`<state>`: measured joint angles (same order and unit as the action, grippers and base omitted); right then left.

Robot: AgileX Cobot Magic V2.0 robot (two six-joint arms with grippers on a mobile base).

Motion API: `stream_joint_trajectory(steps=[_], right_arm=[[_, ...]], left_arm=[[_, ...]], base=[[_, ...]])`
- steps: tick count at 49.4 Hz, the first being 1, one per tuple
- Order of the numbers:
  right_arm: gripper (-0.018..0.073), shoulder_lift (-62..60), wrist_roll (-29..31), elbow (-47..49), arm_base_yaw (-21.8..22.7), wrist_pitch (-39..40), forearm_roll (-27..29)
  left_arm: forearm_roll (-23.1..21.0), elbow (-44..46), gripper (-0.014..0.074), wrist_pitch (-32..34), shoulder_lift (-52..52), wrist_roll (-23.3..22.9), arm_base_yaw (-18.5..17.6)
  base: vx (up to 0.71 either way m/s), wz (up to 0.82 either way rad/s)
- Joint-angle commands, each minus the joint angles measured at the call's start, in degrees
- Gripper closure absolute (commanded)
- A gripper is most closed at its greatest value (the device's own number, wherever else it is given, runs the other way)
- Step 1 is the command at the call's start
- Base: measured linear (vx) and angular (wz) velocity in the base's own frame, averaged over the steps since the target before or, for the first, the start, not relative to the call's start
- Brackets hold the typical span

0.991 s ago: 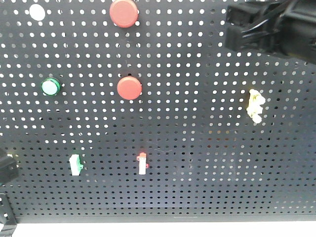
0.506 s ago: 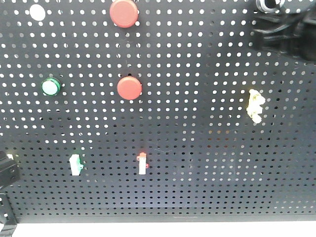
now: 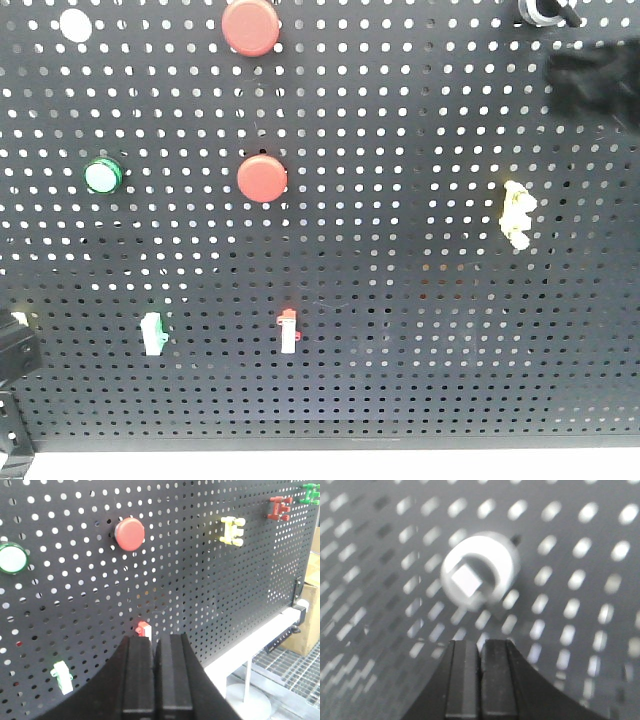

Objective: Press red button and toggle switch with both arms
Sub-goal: 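Withdraw the right gripper away from the toggle switch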

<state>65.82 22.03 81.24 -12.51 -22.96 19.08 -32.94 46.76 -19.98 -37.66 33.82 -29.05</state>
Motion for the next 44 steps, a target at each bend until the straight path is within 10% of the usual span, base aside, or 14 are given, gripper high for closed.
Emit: stream_joint_trajectory(steps=[1, 13, 25, 44], right_arm=[[0.0562, -5.1, 0.5, -2.2, 0.2, 4.3, -1.1], [0.0562, -21.8, 0.5, -21.2, 0.2, 4.7, -3.6], [0.0562, -44.5, -0.5, -43.2, 0.2, 4.5, -5.3], [0.0562, -58.7, -0.2, -55.5, 0.2, 6.7, -5.3]], left_arm=[[0.0, 1.5, 0.0595, 2.5, -0.1, -0.7, -0.1], [5.0, 1.0, 0.0595, -3.4, 0.1, -0.7, -0.1], [4.7, -13.4, 0.0595, 4.5, 5.6, -6.1, -0.1], [4.8, -20.2, 0.0595, 2.8, 9.8, -6.8, -0.1]], base=[[0.00, 0.00], [0.00, 0.00], [0.00, 0.00], [0.00, 0.00]])
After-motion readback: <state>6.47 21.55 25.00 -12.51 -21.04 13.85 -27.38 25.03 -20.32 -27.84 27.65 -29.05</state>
